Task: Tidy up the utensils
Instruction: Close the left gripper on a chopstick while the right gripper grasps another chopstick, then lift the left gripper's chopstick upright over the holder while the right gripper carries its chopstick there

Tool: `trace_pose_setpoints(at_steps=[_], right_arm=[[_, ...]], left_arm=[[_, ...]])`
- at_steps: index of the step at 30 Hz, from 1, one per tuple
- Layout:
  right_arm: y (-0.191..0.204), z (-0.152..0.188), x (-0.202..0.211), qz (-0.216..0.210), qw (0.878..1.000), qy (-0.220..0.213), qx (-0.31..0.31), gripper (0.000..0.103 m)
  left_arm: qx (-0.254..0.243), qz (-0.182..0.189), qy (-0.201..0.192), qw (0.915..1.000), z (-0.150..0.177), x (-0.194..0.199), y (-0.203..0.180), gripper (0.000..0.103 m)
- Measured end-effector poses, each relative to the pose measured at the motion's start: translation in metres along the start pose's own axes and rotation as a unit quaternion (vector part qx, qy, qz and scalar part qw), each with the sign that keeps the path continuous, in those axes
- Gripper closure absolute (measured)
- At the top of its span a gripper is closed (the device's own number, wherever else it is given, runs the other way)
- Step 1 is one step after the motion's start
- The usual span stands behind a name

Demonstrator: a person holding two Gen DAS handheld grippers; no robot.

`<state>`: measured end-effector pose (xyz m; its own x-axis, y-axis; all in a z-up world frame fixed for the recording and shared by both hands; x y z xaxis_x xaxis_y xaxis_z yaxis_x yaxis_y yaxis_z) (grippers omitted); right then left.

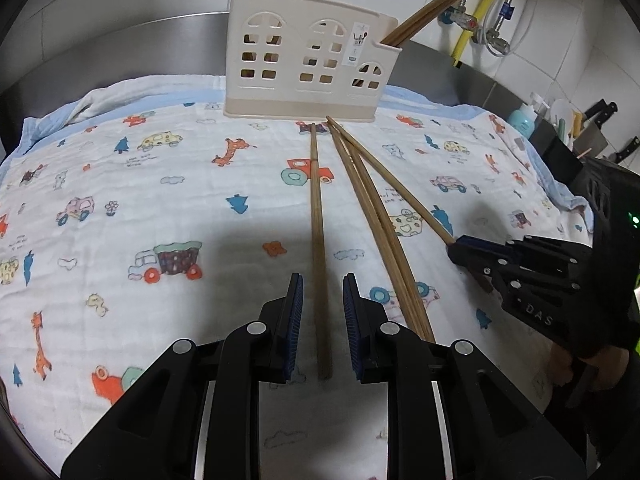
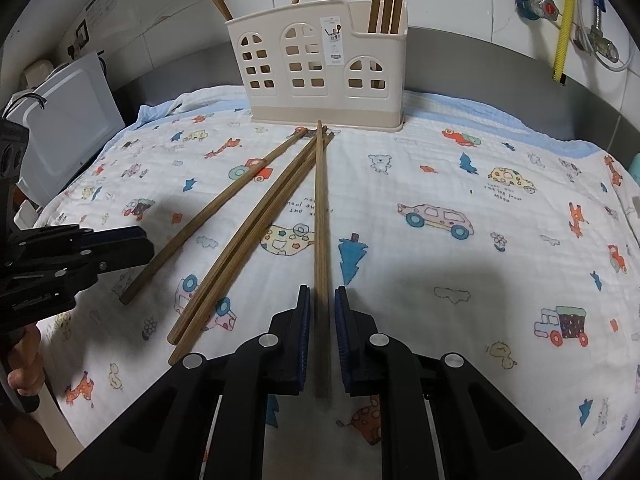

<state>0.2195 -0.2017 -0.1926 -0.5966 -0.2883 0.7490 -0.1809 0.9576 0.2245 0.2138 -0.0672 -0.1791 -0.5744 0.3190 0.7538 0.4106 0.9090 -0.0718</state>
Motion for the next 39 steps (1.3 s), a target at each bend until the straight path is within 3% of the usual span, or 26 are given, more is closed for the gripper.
trace_pose_setpoints(at_steps=[13,24,27,31,39], right_arm=[[-0.003,-0.001,0.014,-0.004,1.000,-0.015,-0.010,0.096],[0.006,-0.029,0.059,-0.011,0.997,-0.070,-0.002,0.096],[0.010,-0.039,0.072,-0.014,0.996,-0.085,0.002,0.096],[0.016,-0.051,0.084,-0.018,0.995,-0.100,0.010,0.096],[0.030,-0.073,0.105,-0.022,0.992,-0.124,0.030,0.096]], left_arm=[[0.007,-0.004,0.017,0.9998,-0.004,-0.020,0.004,0.083],[-0.006,-0.028,0.033,0.9991,-0.006,-0.024,0.000,0.084],[-0.019,-0.043,0.041,0.9981,-0.008,-0.027,-0.001,0.090],[-0.008,-0.028,0.043,0.9987,-0.008,-0.026,0.003,0.097],[-0.006,-0.014,0.027,0.9995,-0.011,-0.015,0.003,0.097]])
Point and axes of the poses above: each gripper's, at about its wrist camera, not at the fingertips, and x roughly against the way its jaws point, y to its left, z to its underside, the point moved 8 cm from there along -x, roughly the way its jaws point, and after that the axes turned 12 degrees about -x, right-handed, at the moved point
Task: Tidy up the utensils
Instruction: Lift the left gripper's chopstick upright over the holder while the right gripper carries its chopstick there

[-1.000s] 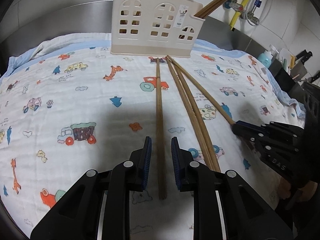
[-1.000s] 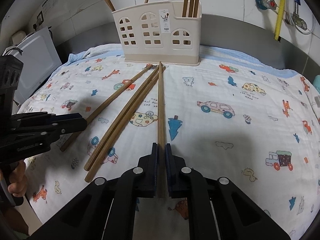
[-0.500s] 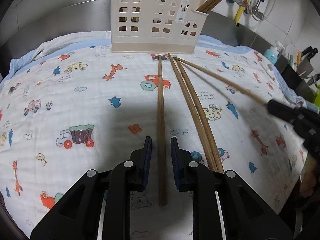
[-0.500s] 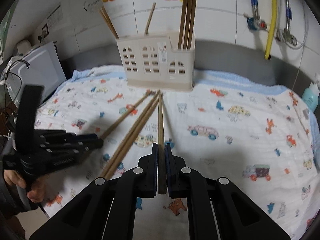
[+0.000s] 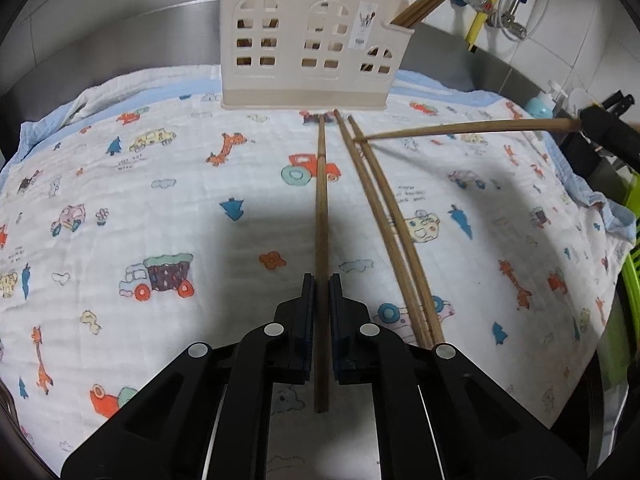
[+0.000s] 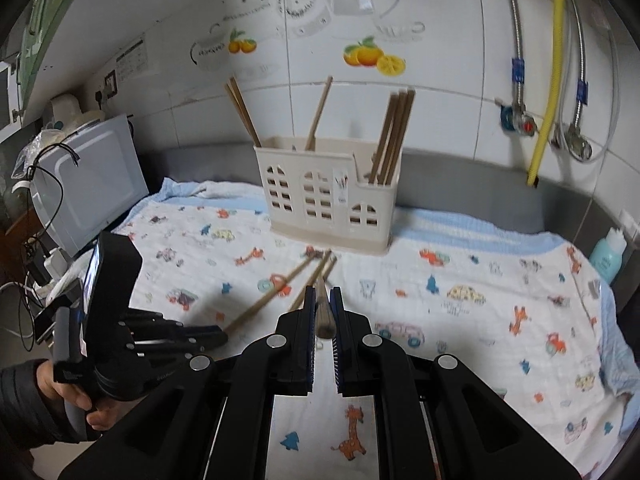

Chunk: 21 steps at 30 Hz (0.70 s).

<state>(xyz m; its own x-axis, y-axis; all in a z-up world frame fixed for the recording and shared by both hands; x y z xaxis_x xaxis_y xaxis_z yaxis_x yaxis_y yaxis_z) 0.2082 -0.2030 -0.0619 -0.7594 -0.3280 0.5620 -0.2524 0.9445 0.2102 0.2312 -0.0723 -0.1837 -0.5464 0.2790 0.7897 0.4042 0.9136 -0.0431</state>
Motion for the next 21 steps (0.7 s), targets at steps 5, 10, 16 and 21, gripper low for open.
trace_pose_setpoints(at_steps=[5,10,16,21], right_arm=[[0.007,-0.023,0.011,-0.006,1.000,-0.016,0.010,0.096],[0.011,-0.041,0.017,-0.013,1.000,-0.024,0.013,0.096],[0.015,-0.054,0.019,-0.018,0.999,-0.026,0.019,0.096],[0.018,-0.071,0.021,-0.021,0.999,-0.030,0.028,0.096]], left_arm=[[-0.006,0.003,-0.029,0.9996,-0.011,0.022,-0.003,0.097],[-0.008,0.007,-0.071,0.9974,-0.030,0.050,-0.004,0.097],[-0.025,0.012,-0.113,0.9932,-0.051,0.076,-0.008,0.097],[-0.038,0.007,-0.124,0.9916,-0.063,0.088,-0.007,0.097]])
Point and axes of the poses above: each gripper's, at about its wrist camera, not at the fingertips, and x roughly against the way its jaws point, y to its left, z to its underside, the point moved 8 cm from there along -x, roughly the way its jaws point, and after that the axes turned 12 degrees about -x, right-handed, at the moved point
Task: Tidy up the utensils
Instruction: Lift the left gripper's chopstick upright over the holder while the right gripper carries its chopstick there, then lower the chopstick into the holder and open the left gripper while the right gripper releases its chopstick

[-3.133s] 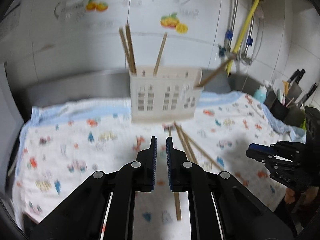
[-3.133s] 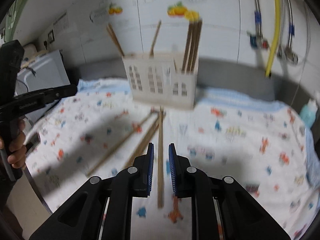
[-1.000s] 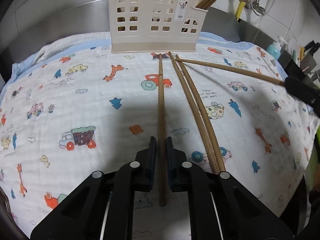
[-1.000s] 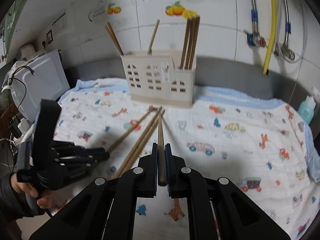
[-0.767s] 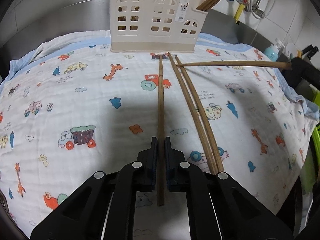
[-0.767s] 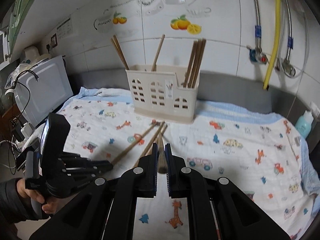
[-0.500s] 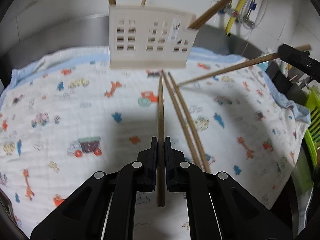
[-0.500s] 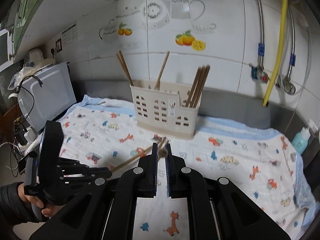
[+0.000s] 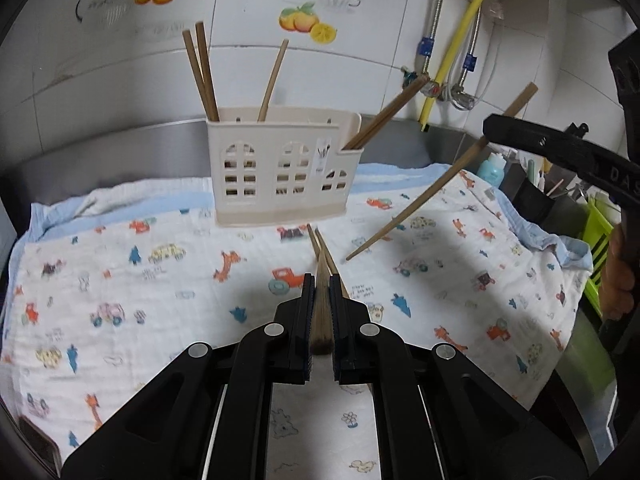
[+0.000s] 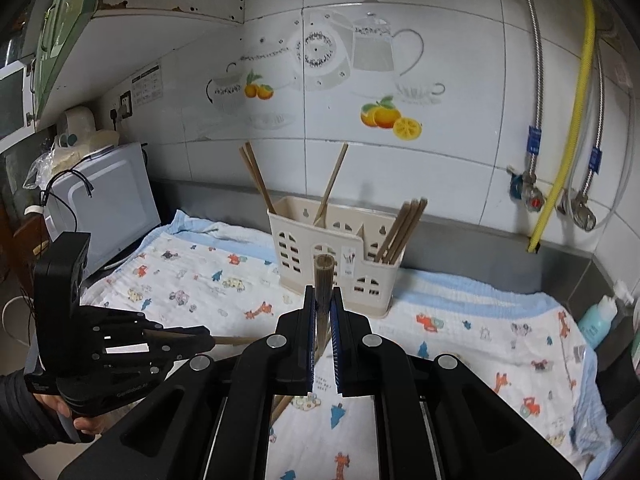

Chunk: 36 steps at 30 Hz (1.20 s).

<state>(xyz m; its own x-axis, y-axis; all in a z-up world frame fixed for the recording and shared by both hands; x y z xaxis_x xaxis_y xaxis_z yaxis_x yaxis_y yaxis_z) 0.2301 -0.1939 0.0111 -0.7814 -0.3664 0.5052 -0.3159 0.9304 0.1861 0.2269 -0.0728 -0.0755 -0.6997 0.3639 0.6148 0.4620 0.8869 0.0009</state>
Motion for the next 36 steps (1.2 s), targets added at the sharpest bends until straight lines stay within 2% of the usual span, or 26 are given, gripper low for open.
trace_pose_setpoints(at_steps=[12,19,25,36], right_arm=[[0.003,-0.086,0.016,0.012,0.998,-0.044,0.034,0.096],[-0.009,-0.121,-0.004,0.034,0.997,-0.059,0.024,0.096],[-0.020,-0.123,-0.039,0.044,0.998,-0.037,0.009,0.096],[-0.028,-0.100,-0.092,0.049,0.999,0.015,0.006,0.096]], left_arm=[[-0.017,-0.017,-0.020,0.9995,-0.046,0.014,0.028,0.097],[-0.035,-0.033,-0.046,0.9978,-0.087,0.028,0.039,0.097],[-0.052,-0.048,-0.079,0.9944,-0.128,0.046,0.042,0.097],[-0.060,-0.091,-0.152,0.9824,-0.211,0.071,0.058,0.097]])
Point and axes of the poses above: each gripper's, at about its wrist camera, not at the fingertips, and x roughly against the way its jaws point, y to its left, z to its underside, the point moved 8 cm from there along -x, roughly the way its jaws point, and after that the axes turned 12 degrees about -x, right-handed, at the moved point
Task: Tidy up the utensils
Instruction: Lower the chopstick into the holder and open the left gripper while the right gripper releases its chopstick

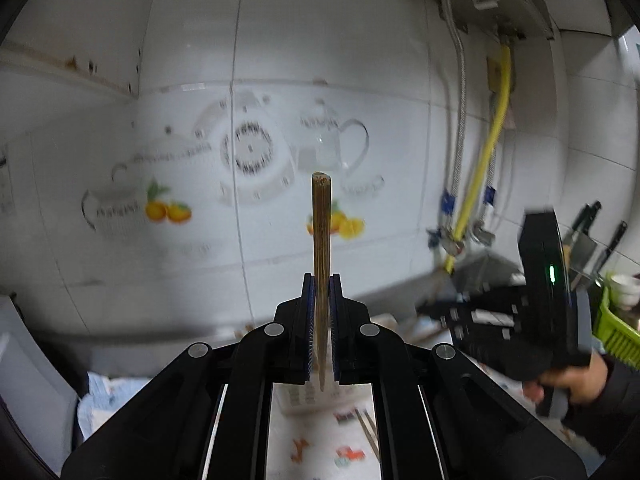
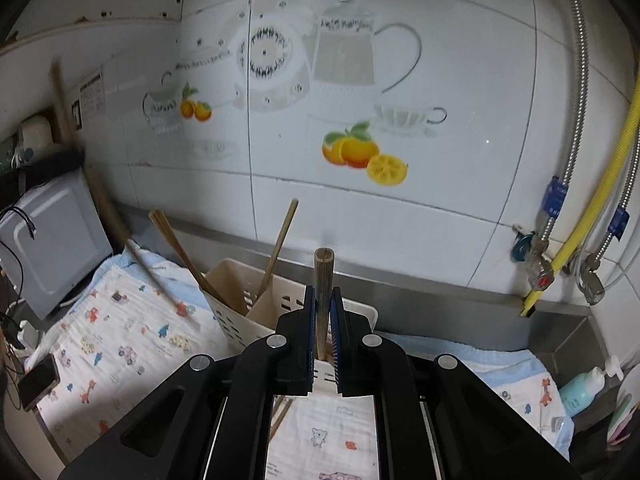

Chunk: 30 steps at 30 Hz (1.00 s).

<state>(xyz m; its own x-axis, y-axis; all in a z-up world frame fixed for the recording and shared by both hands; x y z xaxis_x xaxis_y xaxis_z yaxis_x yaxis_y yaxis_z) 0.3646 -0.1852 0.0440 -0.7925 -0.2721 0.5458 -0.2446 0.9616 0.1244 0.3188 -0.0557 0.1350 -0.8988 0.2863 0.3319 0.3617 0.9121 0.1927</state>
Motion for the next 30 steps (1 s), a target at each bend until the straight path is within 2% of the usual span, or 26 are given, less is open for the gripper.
trace_pose_setpoints(at_steps=[4,7,19,30], right_arm=[[-0.002,0.003,-0.004,0.002,1.000,0.003,0.003,0.096],[-0.003,0.004,-0.006,0.001,1.000,0.003,0.005,0.096],[-0.002,0.002,-0.001,0.003,1.000,-0.012,0.015,0.096],[0.001,0.000,0.040,0.005,0.998,-0.061,0.015,0.086]], left_arm=[[0.000,-0.019,-0.010,0.9998,-0.013,-0.017,0.009,0.097],[0.003,-0.033,-0.006,0.9994,-0.009,-0.030,0.014,0.097],[0.049,-0.020,0.062,0.9967,0.041,-0.089,0.024,0.097],[0.058,-0.002,0.085,0.9946,0.063,-0.100,0.021,0.097]])
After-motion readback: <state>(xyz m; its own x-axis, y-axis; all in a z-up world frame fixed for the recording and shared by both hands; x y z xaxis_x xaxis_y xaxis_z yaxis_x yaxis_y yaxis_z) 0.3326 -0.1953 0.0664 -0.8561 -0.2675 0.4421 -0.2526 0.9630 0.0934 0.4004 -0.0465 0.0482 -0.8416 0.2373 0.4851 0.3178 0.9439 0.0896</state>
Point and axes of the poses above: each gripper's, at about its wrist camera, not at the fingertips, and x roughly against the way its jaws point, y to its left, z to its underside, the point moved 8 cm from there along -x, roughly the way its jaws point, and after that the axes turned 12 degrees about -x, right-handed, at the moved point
